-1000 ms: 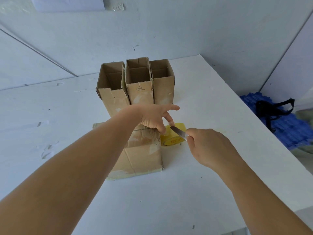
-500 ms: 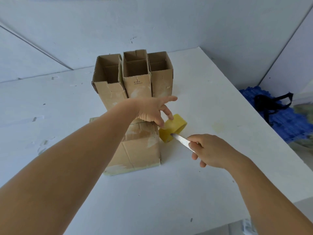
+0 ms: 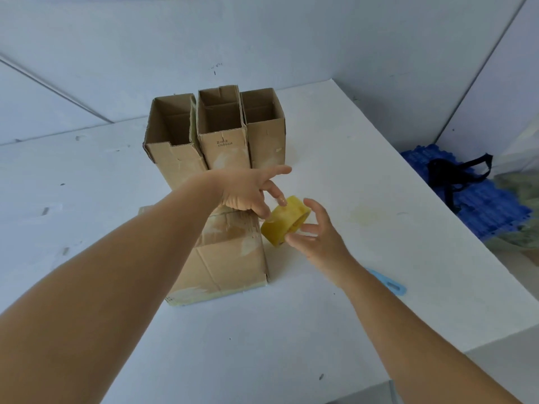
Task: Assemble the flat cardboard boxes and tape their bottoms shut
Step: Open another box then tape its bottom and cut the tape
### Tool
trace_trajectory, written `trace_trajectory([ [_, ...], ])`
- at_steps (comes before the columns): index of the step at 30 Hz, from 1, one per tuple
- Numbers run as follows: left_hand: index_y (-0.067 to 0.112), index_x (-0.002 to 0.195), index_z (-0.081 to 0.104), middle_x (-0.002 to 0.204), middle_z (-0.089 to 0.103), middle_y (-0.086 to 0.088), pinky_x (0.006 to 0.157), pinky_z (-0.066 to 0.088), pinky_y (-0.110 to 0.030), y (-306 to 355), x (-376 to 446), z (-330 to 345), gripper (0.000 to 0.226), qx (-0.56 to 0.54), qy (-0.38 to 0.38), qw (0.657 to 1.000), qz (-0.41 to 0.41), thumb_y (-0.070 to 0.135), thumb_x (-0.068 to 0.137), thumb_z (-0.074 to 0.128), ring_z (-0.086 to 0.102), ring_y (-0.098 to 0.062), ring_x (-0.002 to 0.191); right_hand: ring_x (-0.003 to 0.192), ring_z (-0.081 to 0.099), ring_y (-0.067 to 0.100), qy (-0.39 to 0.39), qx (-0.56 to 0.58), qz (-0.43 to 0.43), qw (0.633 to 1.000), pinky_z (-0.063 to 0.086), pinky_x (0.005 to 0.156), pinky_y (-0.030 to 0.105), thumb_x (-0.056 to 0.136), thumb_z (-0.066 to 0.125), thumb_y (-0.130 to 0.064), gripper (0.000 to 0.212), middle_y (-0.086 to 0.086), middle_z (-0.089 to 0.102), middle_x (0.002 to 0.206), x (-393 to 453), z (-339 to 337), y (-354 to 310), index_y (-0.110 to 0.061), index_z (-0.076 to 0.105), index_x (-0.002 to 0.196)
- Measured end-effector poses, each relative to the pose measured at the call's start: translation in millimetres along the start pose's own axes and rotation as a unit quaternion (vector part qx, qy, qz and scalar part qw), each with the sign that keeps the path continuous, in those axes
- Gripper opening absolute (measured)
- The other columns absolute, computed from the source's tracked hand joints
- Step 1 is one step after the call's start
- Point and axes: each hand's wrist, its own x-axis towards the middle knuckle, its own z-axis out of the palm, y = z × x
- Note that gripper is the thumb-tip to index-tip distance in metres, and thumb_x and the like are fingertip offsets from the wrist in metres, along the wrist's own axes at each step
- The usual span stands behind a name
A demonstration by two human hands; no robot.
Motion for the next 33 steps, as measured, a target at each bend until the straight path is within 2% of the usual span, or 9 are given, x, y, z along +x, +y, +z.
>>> trace_trajectory([
  [3,0.035,0.150,0.004,0.118,0.063,0.015,0.071,0.041,-0.021,0.2,-1.1,0.4,0.103,0.008,0.001,1.000,0.001,0.004,0.078,0.071,0.056,0.007,0.059,0.093,0.063,0.009,0.056,0.107,-0.026,0.992,0.053,0.079,0.033,0.074,0.070,-0.012,0.060,-0.005,0.064,0.106,8.6,31.7,-2.1,-0.045,0.042,0.116],
  [8,0.037,0.150,0.004,0.118,0.063,0.017,0.070,0.042,-0.021,-1.5,-1.4,0.7,0.104,0.002,0.005,1.000,0.001,0.004,0.077,0.070,0.055,0.006,0.058,0.091,0.062,0.021,0.157,0.131,-0.067,0.977,0.055,0.076,0.041,0.082,0.066,-0.011,0.031,-0.005,0.061,0.100,20.1,43.0,-7.3,-0.031,0.051,0.100],
  [10,0.038,0.149,0.004,0.117,0.063,0.018,0.069,0.042,-0.019,-2.6,-1.1,1.9,0.104,0.000,0.006,1.000,0.001,0.005,0.078,0.071,0.055,0.005,0.058,0.088,0.061,0.025,0.186,0.087,-0.087,0.975,0.053,0.075,0.044,0.086,0.064,-0.018,0.016,0.000,0.063,0.094,21.8,37.2,-7.4,-0.026,0.052,0.094],
  [14,0.040,0.149,0.002,0.124,0.058,0.020,0.067,0.043,-0.017,-1.5,-2.1,4.7,0.106,0.024,0.005,1.000,-0.001,0.008,0.076,0.072,0.055,-0.001,0.058,0.078,0.057,0.020,0.230,-0.024,-0.109,0.967,0.042,0.066,0.028,0.089,0.058,-0.023,0.002,-0.004,0.060,0.081,28.6,12.7,-8.1,-0.023,0.056,0.089],
  [17,0.042,0.148,0.001,0.132,0.053,0.012,0.068,0.046,-0.019,-1.8,-2.9,6.9,0.107,0.019,0.018,1.000,-0.002,0.007,0.076,0.073,0.055,-0.006,0.060,0.078,0.053,0.019,0.264,-0.132,-0.117,0.948,0.035,0.065,0.026,0.091,0.052,-0.022,0.007,-0.005,0.058,0.083,38.0,-20.6,-9.5,-0.018,0.057,0.095],
  [23,0.044,0.148,0.001,0.140,0.043,0.009,0.065,0.050,-0.020,-3.6,-3.3,10.9,0.108,0.045,0.046,0.998,0.008,0.011,0.076,0.074,0.057,-0.009,0.067,0.077,0.051,0.022,0.196,-0.444,-0.125,0.865,0.039,0.061,0.032,0.094,0.046,-0.015,0.010,0.000,0.057,0.091,47.9,-62.2,1.5,-0.014,0.056,0.097],
  [27,0.049,0.145,0.000,0.143,0.036,0.009,0.081,0.053,-0.025,-6.2,-5.3,19.0,0.110,0.080,0.087,0.993,0.017,0.020,0.074,0.078,0.057,-0.007,0.090,0.081,0.059,0.027,0.105,-0.548,-0.097,0.824,0.038,0.057,0.031,0.093,0.044,-0.011,0.016,0.007,0.061,0.098,49.8,-56.3,20.4,-0.015,0.055,0.104],
  [30,0.050,0.143,-0.002,0.144,0.034,0.007,0.103,0.036,-0.037,-9.1,-8.3,24.0,0.114,0.126,0.149,0.981,0.022,0.034,0.068,0.082,0.046,-0.015,0.118,0.085,0.059,0.026,0.065,-0.549,-0.094,0.828,0.035,0.058,0.029,0.093,0.044,-0.015,0.019,0.006,0.059,0.101,49.4,-48.3,31.7,-0.018,0.056,0.108],
  [33,0.046,0.145,-0.002,0.147,0.028,0.005,0.102,0.012,-0.033,-11.2,-14.1,30.8,0.113,0.185,0.232,0.954,0.032,0.049,0.065,0.078,0.028,-0.021,0.132,0.083,0.058,0.026,0.056,-0.530,-0.093,0.841,0.040,0.059,0.031,0.093,0.045,-0.017,0.017,0.006,0.057,0.100,49.6,-47.9,34.3,-0.017,0.055,0.107],
])
